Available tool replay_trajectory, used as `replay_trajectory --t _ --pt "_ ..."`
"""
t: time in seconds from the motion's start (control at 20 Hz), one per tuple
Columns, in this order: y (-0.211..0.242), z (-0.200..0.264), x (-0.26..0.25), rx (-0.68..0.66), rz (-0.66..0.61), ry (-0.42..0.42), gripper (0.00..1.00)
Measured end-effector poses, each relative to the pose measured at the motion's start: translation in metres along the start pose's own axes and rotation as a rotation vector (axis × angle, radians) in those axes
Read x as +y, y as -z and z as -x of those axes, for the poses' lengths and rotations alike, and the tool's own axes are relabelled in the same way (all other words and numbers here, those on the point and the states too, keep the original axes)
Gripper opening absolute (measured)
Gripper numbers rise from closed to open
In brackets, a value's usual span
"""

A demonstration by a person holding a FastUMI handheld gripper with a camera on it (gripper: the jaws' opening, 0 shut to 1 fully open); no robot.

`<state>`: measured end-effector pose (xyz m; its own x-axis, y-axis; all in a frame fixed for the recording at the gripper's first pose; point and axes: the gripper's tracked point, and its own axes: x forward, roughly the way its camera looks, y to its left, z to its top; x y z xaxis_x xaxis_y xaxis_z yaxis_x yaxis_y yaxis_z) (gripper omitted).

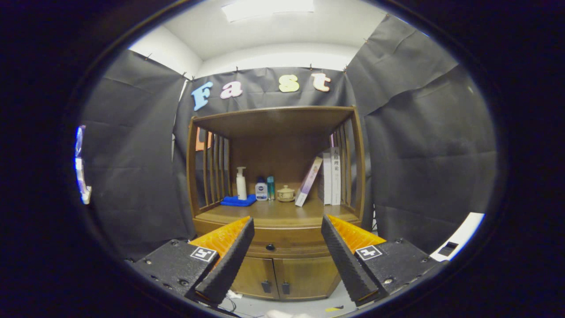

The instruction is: Pull open the drawer, take out the items inside it, and place them on the countertop above the cabinet.

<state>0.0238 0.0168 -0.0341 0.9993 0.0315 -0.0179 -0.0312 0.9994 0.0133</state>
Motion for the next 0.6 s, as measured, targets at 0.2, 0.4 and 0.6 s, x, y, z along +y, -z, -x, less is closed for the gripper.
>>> replay_trajectory --t 0.2,0.4,0.6 --pt "0.041 -0.031 0.004 0.043 -0.018 0.003 0.99" --pt "0.100 -0.069 0.008 0.105 0.002 0.015 0.99" --pt "0.156 -0.111 0.011 0.167 0.004 0.023 1.00"
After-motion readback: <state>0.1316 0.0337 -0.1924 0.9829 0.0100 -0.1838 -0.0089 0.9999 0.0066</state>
